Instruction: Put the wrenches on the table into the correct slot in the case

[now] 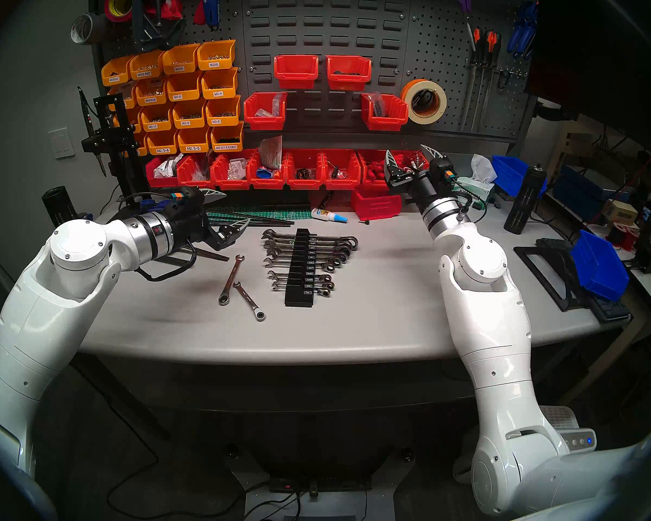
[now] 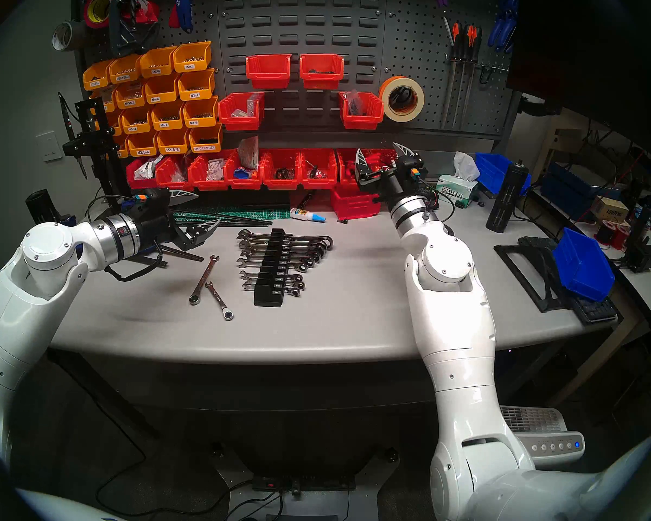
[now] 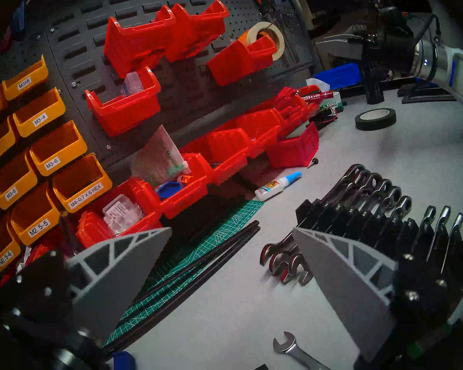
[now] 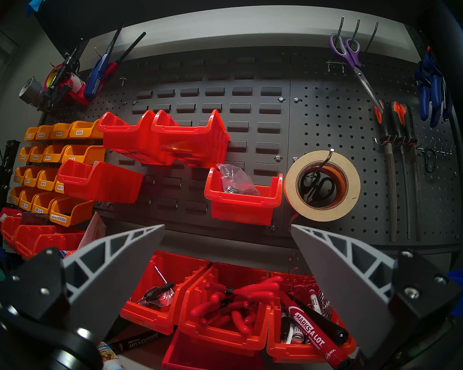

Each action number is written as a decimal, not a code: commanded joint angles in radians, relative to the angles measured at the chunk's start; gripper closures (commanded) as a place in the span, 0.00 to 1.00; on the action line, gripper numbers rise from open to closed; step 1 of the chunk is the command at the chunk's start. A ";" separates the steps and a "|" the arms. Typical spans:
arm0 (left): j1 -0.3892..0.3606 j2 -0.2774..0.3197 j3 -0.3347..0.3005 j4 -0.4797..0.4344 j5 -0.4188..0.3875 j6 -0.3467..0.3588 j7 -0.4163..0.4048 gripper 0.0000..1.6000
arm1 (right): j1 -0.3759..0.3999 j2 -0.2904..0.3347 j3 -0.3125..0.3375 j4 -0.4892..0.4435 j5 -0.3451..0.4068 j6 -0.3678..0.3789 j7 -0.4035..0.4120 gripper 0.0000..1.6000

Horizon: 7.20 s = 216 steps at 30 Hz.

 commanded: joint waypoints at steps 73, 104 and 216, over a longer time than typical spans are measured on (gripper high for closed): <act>-0.053 0.105 0.008 -0.178 0.047 0.534 -0.096 0.00 | 0.028 0.001 -0.003 -0.032 0.001 -0.006 0.002 0.00; -0.199 0.148 0.160 -0.124 0.100 0.616 -0.157 0.00 | 0.028 0.001 -0.003 -0.032 0.002 -0.006 0.002 0.00; -0.121 0.375 0.128 -0.212 0.216 0.111 -0.431 0.00 | 0.028 0.002 -0.004 -0.032 0.003 -0.006 0.001 0.00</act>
